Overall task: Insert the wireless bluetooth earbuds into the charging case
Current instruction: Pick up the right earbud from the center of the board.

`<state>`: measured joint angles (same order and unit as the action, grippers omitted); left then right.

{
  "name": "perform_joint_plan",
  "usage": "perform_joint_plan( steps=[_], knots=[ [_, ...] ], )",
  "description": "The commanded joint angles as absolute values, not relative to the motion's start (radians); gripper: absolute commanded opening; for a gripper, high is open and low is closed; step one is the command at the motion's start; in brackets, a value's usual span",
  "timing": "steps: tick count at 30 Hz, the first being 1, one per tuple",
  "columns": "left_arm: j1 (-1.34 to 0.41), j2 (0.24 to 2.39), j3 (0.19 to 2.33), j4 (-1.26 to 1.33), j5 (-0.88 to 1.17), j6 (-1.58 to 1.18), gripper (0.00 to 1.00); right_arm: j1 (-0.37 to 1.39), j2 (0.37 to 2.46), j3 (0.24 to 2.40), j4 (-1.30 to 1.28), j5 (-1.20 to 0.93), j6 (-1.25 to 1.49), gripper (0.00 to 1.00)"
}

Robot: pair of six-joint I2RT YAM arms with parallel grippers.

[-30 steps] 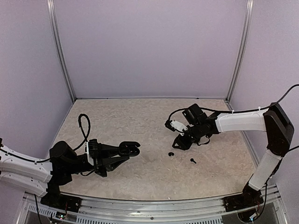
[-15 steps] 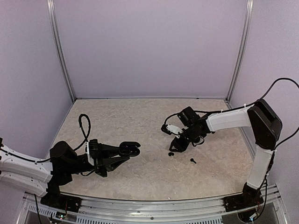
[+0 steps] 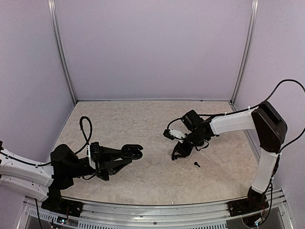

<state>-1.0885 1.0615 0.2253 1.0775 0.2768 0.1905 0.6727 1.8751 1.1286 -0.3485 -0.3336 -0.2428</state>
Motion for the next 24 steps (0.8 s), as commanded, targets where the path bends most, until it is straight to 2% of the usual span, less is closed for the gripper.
perform_joint_plan(
  steps=[1, 12, 24],
  knots=[
    [-1.081, 1.056, 0.226, 1.115, 0.271, 0.193, 0.01, 0.675, 1.903, 1.130, -0.393, -0.360, -0.259, 0.39],
    [-1.081, 1.060, 0.229, 1.116, 0.272, 0.197, 0.01, 0.682, 1.882, 1.117, -0.426, -0.407, -0.266, 0.21],
    [-1.081, 1.059, 0.230, 1.112, 0.273, 0.194, 0.01, 0.691, 1.883, 1.114, -0.463, -0.413, -0.273, 0.16]
  ],
)
